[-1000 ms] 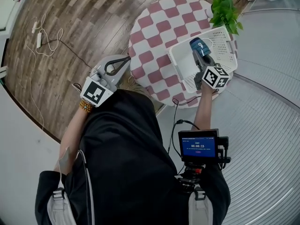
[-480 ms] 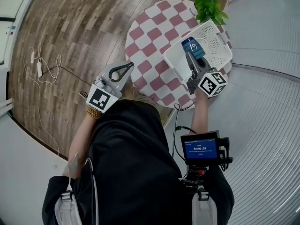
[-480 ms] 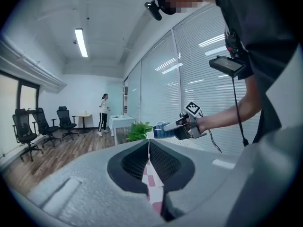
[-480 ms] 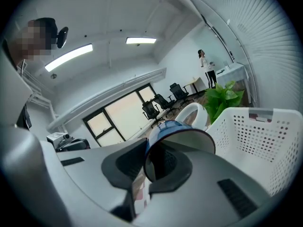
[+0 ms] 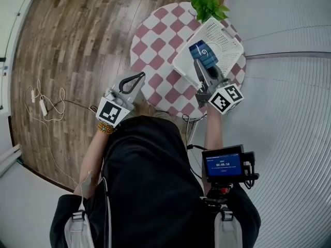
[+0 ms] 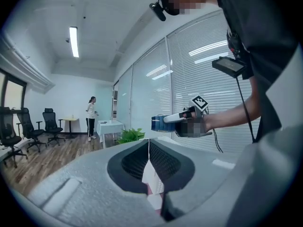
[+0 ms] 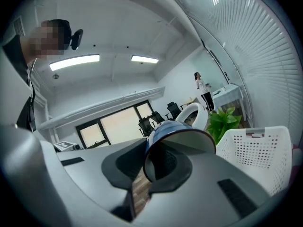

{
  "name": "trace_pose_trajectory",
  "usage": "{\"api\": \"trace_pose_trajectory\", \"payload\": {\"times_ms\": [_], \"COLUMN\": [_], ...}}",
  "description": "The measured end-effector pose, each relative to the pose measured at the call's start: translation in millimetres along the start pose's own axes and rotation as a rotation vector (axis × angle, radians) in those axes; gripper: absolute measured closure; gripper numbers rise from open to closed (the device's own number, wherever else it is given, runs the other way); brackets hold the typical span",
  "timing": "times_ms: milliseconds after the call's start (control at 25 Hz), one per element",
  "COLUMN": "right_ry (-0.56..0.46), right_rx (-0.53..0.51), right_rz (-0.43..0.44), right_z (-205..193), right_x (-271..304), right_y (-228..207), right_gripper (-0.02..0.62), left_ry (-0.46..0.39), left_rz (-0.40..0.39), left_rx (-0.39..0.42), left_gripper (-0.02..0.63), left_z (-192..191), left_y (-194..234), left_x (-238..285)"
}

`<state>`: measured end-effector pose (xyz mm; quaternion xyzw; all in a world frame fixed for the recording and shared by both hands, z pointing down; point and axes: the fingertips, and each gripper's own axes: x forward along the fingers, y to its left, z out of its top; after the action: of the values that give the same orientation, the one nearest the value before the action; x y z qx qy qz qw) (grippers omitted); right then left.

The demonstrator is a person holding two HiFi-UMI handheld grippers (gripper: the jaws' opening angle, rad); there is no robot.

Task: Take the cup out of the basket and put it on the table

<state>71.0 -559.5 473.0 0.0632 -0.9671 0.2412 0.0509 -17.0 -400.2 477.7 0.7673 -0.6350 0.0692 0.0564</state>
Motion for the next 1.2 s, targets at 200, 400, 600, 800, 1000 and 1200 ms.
{"api": "trace_pose_trajectory", "payload": {"times_ms": [200, 400, 600, 800, 1000, 1200], "right_ry": [-0.087, -0.136, -0.17, -0.201, -0.218, -0.262], "right_rx": [-0.098, -0.176, -0.236, -0.263, -0.294, -0.351], "right_rz": [-0.005, -0.012, -0.008, 0.017, 0.009, 0.02], "right_z": [20, 29, 28, 28, 28, 26], "right_x": [-9, -13, -16, -8, -17, -22], "right_y": [38, 71, 99, 122, 144, 167], "right_gripper": [0.563, 0.563, 0.563, 0.563, 0.563, 0.563], "left_ry": [-0.035, -0.053, -0.072, -0.069, -0.077, -0.104], "left_rz": [-0.056, -0.11, -0.153, -0.178, -0.225, -0.25], "left_rx": [0.012, 0.022, 0.005, 0.047, 0.057, 0.063], "left_gripper": [0.601, 0.601, 0.601, 0.601, 0.601, 0.601], "left_z": [12, 24, 33, 35, 38, 43], "left_y": [0, -3, -8, -7, -16, -20], "left_x": [5, 6, 5, 0, 0, -2]}}
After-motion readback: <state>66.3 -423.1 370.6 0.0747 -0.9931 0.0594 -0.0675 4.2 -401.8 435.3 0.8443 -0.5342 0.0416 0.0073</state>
